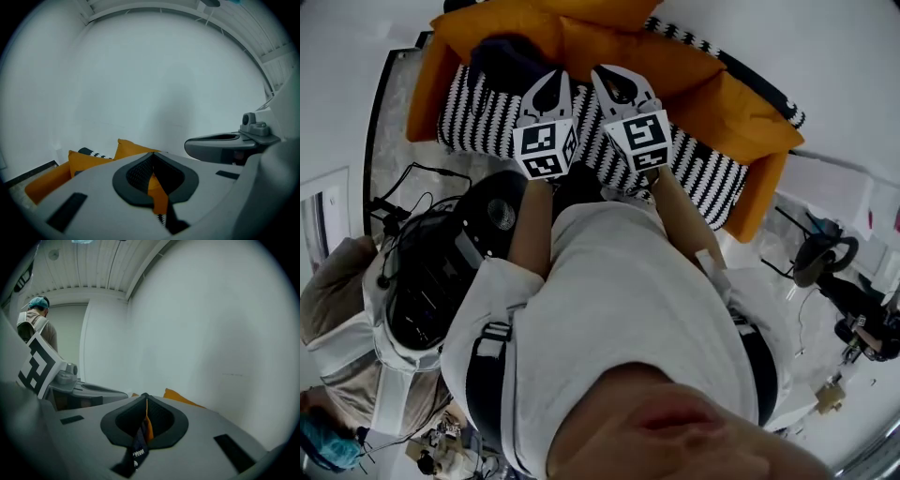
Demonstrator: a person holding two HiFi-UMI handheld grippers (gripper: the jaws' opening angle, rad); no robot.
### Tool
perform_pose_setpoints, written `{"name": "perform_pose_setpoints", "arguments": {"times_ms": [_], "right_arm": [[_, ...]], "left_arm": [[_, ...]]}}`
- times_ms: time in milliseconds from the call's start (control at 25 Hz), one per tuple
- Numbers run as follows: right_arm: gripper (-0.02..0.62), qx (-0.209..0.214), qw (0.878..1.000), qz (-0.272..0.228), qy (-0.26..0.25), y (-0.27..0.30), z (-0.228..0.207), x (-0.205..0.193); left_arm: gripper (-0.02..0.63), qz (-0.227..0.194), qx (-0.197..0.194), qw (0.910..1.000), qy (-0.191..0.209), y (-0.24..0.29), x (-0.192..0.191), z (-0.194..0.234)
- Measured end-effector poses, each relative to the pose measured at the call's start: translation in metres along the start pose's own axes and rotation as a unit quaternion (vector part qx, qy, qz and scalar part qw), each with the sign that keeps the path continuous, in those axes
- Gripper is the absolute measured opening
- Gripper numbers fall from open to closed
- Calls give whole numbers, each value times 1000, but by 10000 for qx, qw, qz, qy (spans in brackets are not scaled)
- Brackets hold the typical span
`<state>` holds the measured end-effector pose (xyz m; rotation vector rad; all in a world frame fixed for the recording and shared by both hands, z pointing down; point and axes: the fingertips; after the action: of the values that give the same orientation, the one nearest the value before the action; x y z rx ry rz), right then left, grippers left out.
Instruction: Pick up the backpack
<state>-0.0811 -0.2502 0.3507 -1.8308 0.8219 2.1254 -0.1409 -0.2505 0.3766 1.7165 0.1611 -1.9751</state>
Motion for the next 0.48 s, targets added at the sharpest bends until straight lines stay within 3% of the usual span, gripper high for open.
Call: {"name": "perform_pose_setpoints", "arguments": {"times_ms": [280, 480], "right_arm": [[40, 353, 9985, 428, 5, 51, 29, -24], [40, 486, 9970, 595, -18, 83, 26, -37]], "left_arm": [[12, 135, 204, 9993, -290, 9, -21, 49], [12, 313, 313, 9984, -363, 27, -32, 72]]}}
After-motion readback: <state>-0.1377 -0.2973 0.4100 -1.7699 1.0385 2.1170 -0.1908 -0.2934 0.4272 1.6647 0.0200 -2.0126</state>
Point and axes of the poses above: the fingertips, and each gripper's own axes: y forward along the fingers, z to its left, x out of its top, and after that the axes turned 8 degrees about -x, right-handed
